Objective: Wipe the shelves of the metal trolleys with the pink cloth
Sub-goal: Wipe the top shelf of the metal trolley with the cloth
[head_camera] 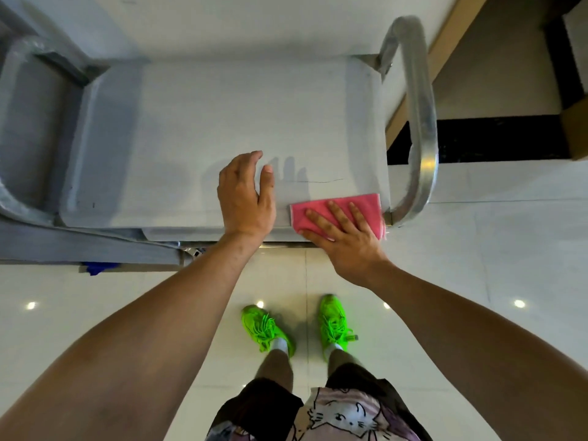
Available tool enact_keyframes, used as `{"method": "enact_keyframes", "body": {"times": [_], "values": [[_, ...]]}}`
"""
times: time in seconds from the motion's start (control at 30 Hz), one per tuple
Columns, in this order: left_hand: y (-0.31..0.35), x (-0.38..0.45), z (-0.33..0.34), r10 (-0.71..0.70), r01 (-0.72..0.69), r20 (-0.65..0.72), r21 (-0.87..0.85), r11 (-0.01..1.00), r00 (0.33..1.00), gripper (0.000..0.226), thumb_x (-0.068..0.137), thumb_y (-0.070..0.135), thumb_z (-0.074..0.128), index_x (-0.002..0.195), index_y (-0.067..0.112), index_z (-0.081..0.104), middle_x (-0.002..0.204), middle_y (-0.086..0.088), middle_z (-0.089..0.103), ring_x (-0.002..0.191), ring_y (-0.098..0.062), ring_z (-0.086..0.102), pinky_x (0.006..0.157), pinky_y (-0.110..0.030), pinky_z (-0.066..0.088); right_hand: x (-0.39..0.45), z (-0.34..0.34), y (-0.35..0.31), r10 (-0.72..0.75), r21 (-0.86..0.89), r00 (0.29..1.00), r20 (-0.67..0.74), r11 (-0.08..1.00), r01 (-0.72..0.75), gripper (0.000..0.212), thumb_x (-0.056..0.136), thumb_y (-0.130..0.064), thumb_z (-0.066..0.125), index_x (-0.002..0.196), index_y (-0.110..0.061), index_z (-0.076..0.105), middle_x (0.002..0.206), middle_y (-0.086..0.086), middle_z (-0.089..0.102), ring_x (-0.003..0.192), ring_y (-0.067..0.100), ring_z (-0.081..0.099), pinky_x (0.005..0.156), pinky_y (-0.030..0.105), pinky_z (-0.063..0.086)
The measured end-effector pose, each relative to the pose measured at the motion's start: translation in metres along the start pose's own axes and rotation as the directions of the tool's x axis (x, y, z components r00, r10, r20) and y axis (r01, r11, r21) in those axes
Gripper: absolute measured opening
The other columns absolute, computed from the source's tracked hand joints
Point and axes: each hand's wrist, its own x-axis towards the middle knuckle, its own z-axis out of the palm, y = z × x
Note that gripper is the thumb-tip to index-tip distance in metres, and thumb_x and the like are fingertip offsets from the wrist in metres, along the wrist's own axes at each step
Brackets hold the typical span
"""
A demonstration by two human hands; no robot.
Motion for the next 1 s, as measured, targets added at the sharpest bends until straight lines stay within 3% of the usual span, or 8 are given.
{"method": "enact_keyframes", "body": {"times": [0.17, 0.27, 0.37, 0.57, 0.77, 1.0], "values": [[0.019, 0.000, 0.007, 0.025, -0.025, 0.005, 0.004, 1.000, 1.000, 0.048, 0.102, 0.041, 0.040, 0.129, 0.008, 0.062, 0.125, -0.009, 0.064, 0.119, -0.026, 0.054, 0.103, -0.040, 0.043, -0.009, 0.002, 0.010, 0.032, 0.154, 0.997, -0.063, 0.988, -0.022, 0.064, 0.098, -0.037, 0.059, 0.157, -0.039, 0.035, 0.168, -0.005, 0.023, 0.155, 0.034, 0.020, 0.123, 0.063, 0.013], [0.018, 0.002, 0.007, 0.016, -0.016, 0.020, 0.003, 1.000, 1.000, 0.046, 0.102, 0.041, 0.041, 0.130, 0.010, 0.061, 0.127, -0.007, 0.063, 0.121, -0.024, 0.053, 0.103, -0.041, 0.044, -0.005, 0.000, 0.007, 0.094, 0.228, 0.993, -0.070, 0.971, -0.075, 0.062, 0.101, -0.046, 0.047, 0.159, -0.037, 0.030, 0.167, -0.007, 0.025, 0.155, 0.030, 0.022, 0.124, 0.059, 0.012], [0.010, 0.006, 0.007, 0.028, -0.028, 0.030, 0.011, 1.000, 0.999, 0.045, 0.102, 0.040, 0.042, 0.130, 0.010, 0.061, 0.127, -0.007, 0.063, 0.121, -0.024, 0.052, 0.103, -0.043, 0.044, 0.009, -0.002, 0.002, 0.159, 0.242, 0.987, -0.005, 0.958, -0.153, 0.062, 0.102, -0.058, 0.027, 0.161, -0.042, 0.018, 0.169, -0.008, 0.018, 0.157, 0.031, 0.014, 0.124, 0.060, 0.006], [-0.019, 0.018, -0.004, 0.017, -0.018, 0.055, 0.015, 1.000, 0.998, 0.046, 0.103, 0.045, 0.039, 0.132, 0.015, 0.059, 0.130, -0.004, 0.061, 0.123, -0.021, 0.050, 0.103, -0.041, 0.044, 0.044, -0.003, 0.001, 0.253, 0.200, 0.965, 0.068, 0.944, -0.261, 0.063, 0.100, -0.069, 0.005, 0.159, -0.049, -0.007, 0.170, -0.013, -0.010, 0.157, 0.029, -0.010, 0.119, 0.055, -0.022], [-0.056, 0.037, -0.027, -0.004, 0.003, 0.084, 0.007, 1.000, 0.996, 0.047, 0.102, 0.046, 0.039, 0.133, 0.016, 0.058, 0.130, -0.004, 0.061, 0.123, -0.020, 0.050, 0.103, -0.039, 0.044, 0.088, -0.010, 0.015, 0.385, 0.232, 0.915, 0.117, 0.885, -0.402, 0.067, 0.093, -0.079, -0.006, 0.152, -0.053, -0.025, 0.165, -0.018, -0.025, 0.155, 0.026, -0.021, 0.115, 0.052, -0.027], [-0.086, 0.078, -0.047, 0.011, -0.012, 0.070, 0.018, 1.000, 0.998, 0.047, 0.102, 0.044, 0.040, 0.131, 0.012, 0.060, 0.128, -0.006, 0.062, 0.121, -0.024, 0.053, 0.102, -0.038, 0.042, 0.152, -0.024, 0.027, 0.557, 0.304, 0.813, 0.171, 0.755, -0.581, 0.067, 0.091, -0.081, 0.000, 0.150, -0.058, -0.023, 0.162, -0.020, -0.028, 0.155, 0.027, -0.021, 0.113, 0.053, -0.026]]}}
